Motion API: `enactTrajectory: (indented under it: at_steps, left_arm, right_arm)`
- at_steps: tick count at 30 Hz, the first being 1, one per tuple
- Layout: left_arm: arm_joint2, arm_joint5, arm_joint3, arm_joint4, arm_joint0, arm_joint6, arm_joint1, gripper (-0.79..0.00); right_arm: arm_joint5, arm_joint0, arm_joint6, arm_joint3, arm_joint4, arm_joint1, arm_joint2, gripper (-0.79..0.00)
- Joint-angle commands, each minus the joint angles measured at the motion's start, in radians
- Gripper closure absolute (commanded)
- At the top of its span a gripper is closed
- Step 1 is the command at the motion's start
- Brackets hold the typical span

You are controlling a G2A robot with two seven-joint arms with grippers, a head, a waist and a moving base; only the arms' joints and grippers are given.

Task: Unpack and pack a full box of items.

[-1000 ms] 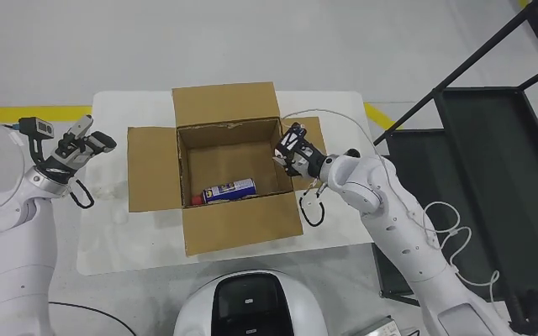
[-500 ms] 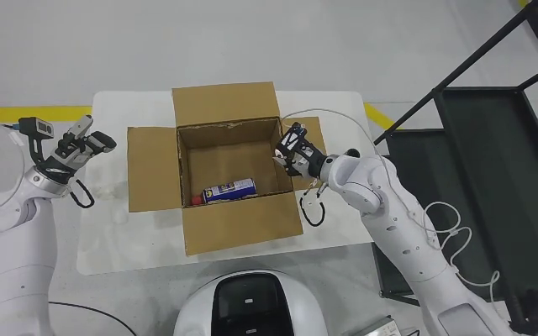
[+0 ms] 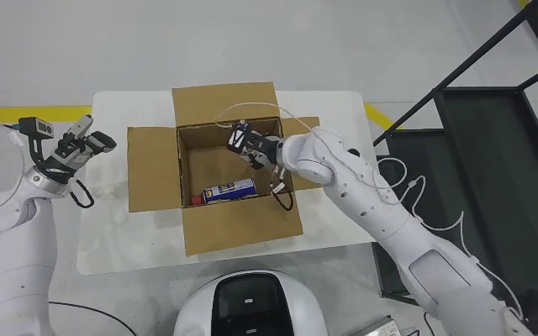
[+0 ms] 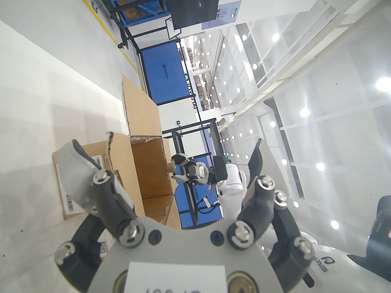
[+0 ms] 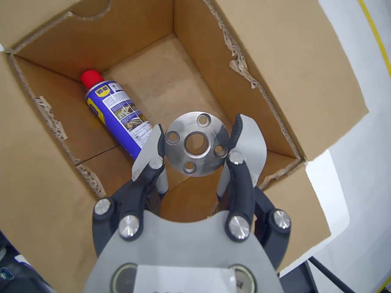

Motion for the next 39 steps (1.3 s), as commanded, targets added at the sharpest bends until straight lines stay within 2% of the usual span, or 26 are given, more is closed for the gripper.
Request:
enactTrajectory:
  at_steps: [1, 10, 21, 23, 26, 27, 28, 29, 30, 35, 39]
  left_arm:
    - [0.000, 0.000, 0.000, 0.000, 0.000, 0.000, 0.000, -0.785]
    - [0.000, 0.000, 0.000, 0.000, 0.000, 0.000, 0.000, -0.785]
    - [0.000, 0.000, 0.000, 0.000, 0.000, 0.000, 0.000, -0.785]
    - [0.000, 0.000, 0.000, 0.000, 0.000, 0.000, 0.000, -0.785]
    - [0.000, 0.000, 0.000, 0.000, 0.000, 0.000, 0.000, -0.785]
    - [0.000, 0.000, 0.000, 0.000, 0.000, 0.000, 0.000, -0.785]
    - [0.000, 0.000, 0.000, 0.000, 0.000, 0.000, 0.000, -0.785]
    - [0.000, 0.000, 0.000, 0.000, 0.000, 0.000, 0.000, -0.785]
    - [0.000, 0.000, 0.000, 0.000, 0.000, 0.000, 0.000, -0.785]
    - [0.000, 0.000, 0.000, 0.000, 0.000, 0.000, 0.000, -0.785]
    - [0.000, 0.000, 0.000, 0.000, 0.000, 0.000, 0.000, -0.785]
  right_arm:
    - [0.006, 0.064, -0.012, 0.111, -0.001, -0.031, -0.070, 0.000]
    - [-0.013, 0.183, -0.112, 0.444, 0.000, -0.140, -0.231, 0.000]
    - [-0.061, 0.243, -0.145, 0.643, 0.009, -0.225, -0.295, 0.000]
    - [-0.074, 0.248, -0.146, 0.665, 0.012, -0.237, -0.301, -0.065]
    - [-0.094, 0.254, -0.146, 0.693, 0.016, -0.252, -0.308, -0.314]
    - [-0.096, 0.256, -0.148, 0.701, 0.015, -0.256, -0.310, -0.369]
    - [-0.097, 0.257, -0.151, 0.709, 0.015, -0.260, -0.311, -0.499]
    - [-0.099, 0.259, -0.154, 0.717, 0.015, -0.264, -0.311, -0.683]
    - [-0.102, 0.260, -0.158, 0.724, 0.016, -0.267, -0.310, -0.785]
    - [-0.113, 0.269, -0.215, 0.724, 0.008, -0.265, -0.288, -0.785]
    - [-0.119, 0.256, -0.280, 0.665, 0.014, -0.230, -0.226, -0.785]
